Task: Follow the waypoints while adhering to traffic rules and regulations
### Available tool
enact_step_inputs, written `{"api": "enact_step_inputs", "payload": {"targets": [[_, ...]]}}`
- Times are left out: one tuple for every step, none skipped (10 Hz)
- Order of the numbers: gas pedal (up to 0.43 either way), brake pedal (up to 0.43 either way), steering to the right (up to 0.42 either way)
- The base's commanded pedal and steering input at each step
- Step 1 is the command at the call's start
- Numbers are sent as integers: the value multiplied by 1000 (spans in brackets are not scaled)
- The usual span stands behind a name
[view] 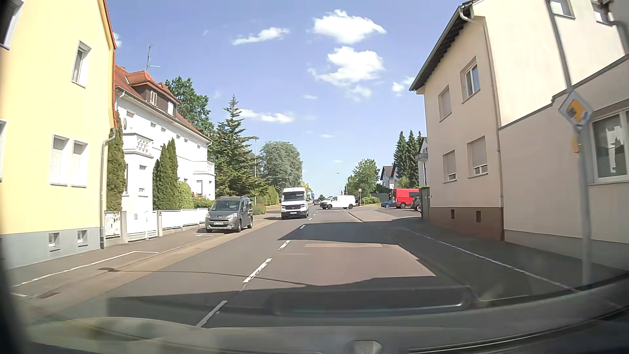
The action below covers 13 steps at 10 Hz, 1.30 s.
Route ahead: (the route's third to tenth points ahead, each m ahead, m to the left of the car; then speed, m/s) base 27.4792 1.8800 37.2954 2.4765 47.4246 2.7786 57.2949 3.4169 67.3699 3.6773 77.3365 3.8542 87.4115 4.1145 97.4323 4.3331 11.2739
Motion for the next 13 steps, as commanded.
{"api": "enact_step_inputs", "payload": {"targets": [[157, 30, 10], [157, 30, 10], [138, 30, 10], [138, 30, 10], [138, 30, 8], [138, 30, 7], [138, 30, 5], [118, 30, 3], [98, 30, 0], [98, 30, -3], [98, 30, -9], [87, 30, -11], [59, 30, -11]]}}
